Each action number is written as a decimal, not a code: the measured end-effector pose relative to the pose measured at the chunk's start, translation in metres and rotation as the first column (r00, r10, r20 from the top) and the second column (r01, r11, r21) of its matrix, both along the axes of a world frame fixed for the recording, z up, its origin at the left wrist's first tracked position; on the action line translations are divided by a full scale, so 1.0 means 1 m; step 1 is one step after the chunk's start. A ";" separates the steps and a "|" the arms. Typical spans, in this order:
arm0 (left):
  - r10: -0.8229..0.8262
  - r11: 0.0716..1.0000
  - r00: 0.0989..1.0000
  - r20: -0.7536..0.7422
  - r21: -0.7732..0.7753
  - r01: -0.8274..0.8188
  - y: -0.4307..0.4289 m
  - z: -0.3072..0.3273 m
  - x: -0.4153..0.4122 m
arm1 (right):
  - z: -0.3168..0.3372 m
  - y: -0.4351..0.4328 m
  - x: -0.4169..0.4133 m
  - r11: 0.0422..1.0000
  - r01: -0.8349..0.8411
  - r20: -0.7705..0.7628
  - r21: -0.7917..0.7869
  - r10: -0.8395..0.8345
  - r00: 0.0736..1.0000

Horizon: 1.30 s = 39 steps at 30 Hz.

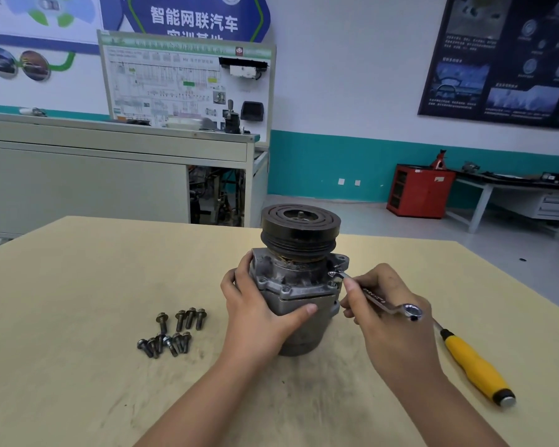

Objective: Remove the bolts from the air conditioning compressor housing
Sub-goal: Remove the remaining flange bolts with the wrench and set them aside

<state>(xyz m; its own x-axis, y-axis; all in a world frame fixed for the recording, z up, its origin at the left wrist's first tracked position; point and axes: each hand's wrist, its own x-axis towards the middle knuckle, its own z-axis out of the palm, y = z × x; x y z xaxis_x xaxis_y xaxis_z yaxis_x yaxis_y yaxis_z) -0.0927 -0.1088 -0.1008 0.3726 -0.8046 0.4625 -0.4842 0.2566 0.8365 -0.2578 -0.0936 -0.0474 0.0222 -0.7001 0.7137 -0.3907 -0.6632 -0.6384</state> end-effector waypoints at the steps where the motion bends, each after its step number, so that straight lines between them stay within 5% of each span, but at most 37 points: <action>1: 0.001 1.000 1.000 0.000 0.002 -0.001 0.000 0.000 0.000 | 0.001 0.002 0.000 1.000 -0.003 -0.011 0.007 0.003 1.000; 4: 0.006 1.000 1.000 0.003 0.002 -0.006 0.001 0.000 0.000 | 0.006 0.003 -0.002 0.997 -0.037 0.008 0.073 0.037 0.999; 13: 0.000 1.000 1.000 -0.003 0.018 0.000 0.001 0.000 0.000 | 0.019 -0.027 -0.028 0.833 -0.423 0.518 0.356 0.201 0.831; 23: -0.007 1.000 1.000 0.004 0.029 0.007 0.001 0.000 0.001 | 0.012 -0.069 -0.010 0.766 -0.496 0.642 0.409 0.145 0.753; 31: -0.015 1.000 1.000 0.003 0.011 0.015 0.002 0.001 0.000 | 0.018 -0.093 0.014 0.804 -0.372 0.525 0.464 0.089 0.847; 39: -0.018 1.000 1.000 0.002 0.017 0.018 0.003 0.000 -0.001 | 0.012 -0.082 0.005 0.809 -0.502 0.750 0.304 0.121 0.650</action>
<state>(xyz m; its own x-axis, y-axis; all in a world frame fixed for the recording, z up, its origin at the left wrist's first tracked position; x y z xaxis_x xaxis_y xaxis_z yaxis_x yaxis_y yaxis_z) -0.0932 -0.1061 -0.1007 0.3568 -0.8190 0.4494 -0.4816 0.2510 0.8397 -0.2531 -0.1756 -0.0353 -0.0409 -0.9740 0.2226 0.4432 -0.2174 -0.8697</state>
